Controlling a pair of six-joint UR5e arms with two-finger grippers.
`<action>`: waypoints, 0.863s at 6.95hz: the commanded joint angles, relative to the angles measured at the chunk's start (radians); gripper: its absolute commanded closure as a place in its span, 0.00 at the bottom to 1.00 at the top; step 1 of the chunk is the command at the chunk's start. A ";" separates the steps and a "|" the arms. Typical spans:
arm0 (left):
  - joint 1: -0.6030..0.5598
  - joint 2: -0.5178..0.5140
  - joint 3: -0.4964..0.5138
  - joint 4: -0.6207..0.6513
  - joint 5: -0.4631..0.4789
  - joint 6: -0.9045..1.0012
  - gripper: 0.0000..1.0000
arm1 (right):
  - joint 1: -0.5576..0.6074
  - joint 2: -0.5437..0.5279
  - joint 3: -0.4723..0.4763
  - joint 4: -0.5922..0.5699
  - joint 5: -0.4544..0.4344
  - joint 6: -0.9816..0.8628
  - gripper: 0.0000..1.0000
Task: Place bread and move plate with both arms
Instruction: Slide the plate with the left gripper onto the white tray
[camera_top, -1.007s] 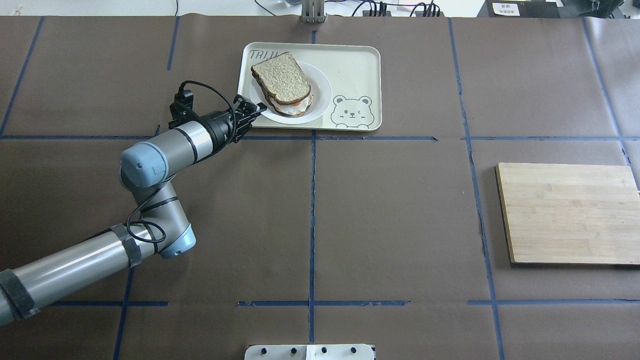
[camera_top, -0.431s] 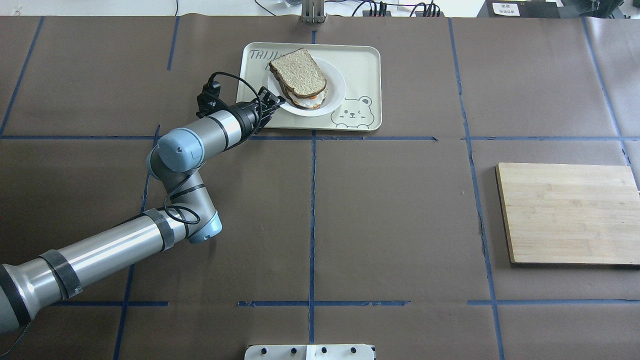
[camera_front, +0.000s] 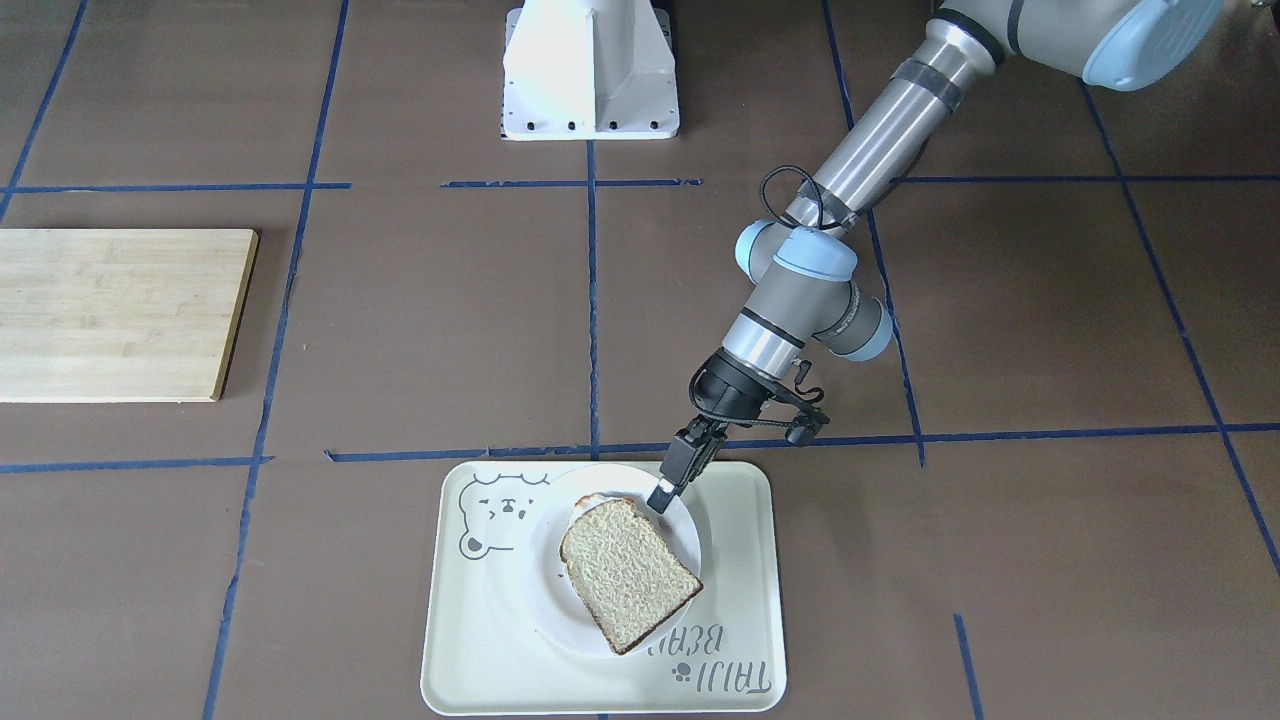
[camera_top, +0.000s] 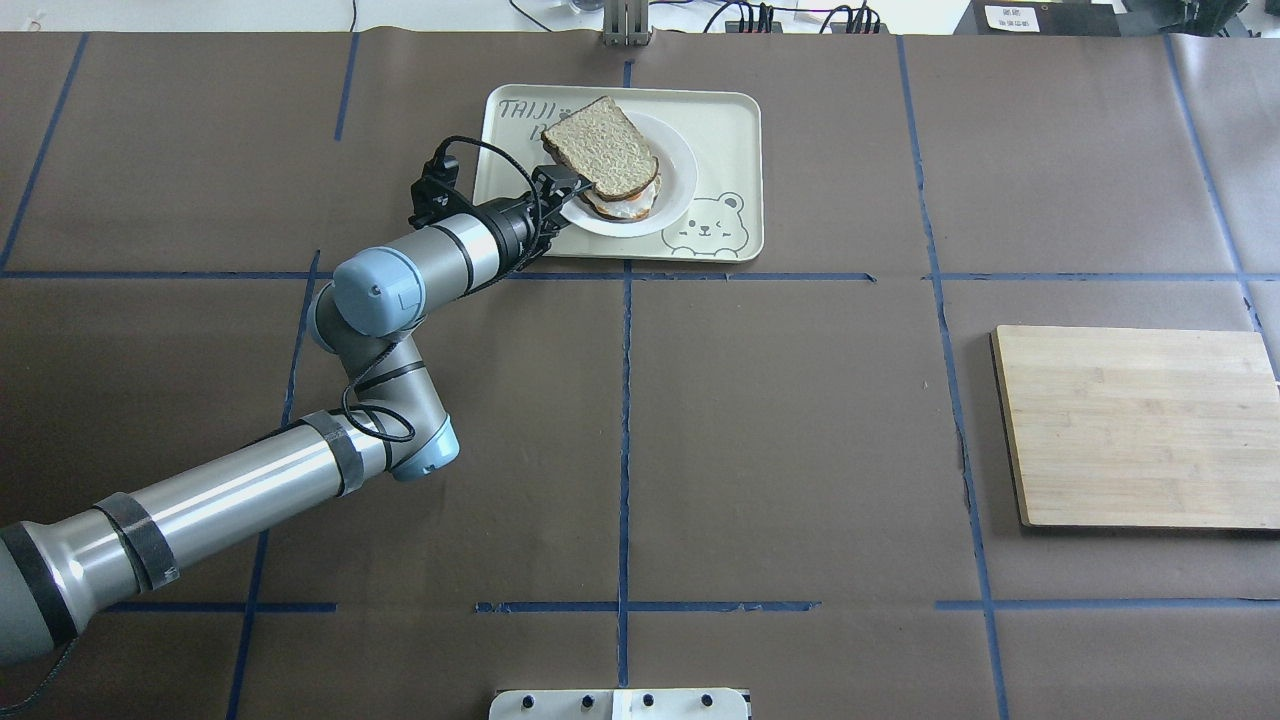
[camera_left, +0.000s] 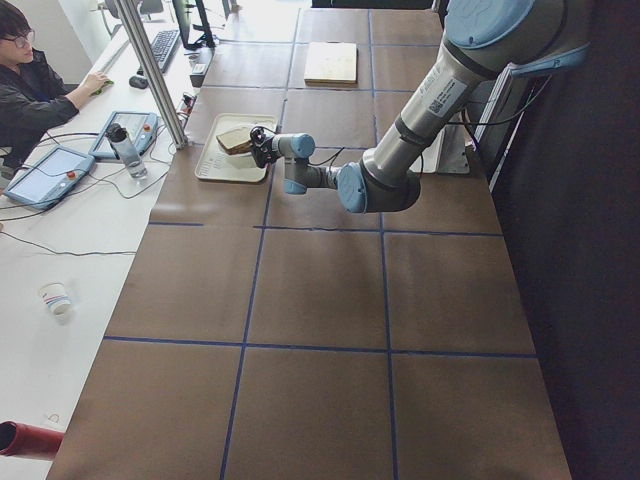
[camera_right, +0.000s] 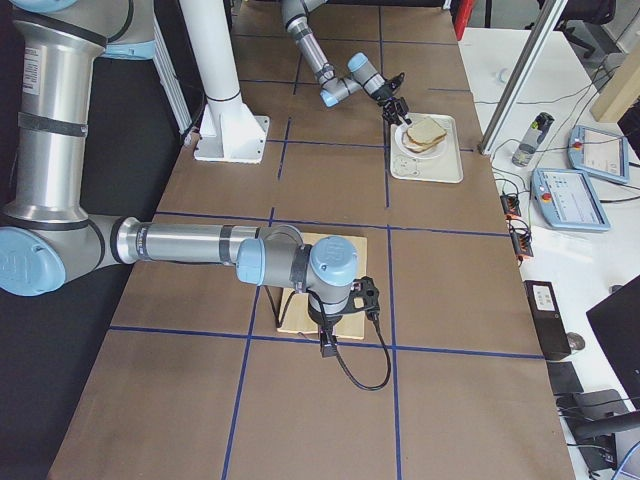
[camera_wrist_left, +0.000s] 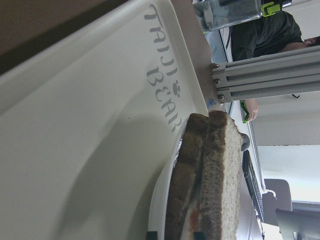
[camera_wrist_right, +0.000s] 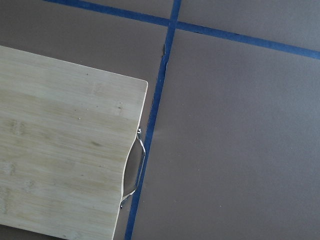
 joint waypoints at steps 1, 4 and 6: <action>-0.014 0.060 -0.195 0.176 -0.156 0.087 0.00 | 0.000 0.002 -0.001 0.000 0.000 0.000 0.00; -0.056 0.148 -0.523 0.662 -0.383 0.387 0.00 | 0.000 0.002 -0.003 0.000 0.000 -0.002 0.00; -0.083 0.261 -0.730 0.922 -0.446 0.710 0.00 | 0.000 0.002 -0.003 0.000 0.000 -0.002 0.00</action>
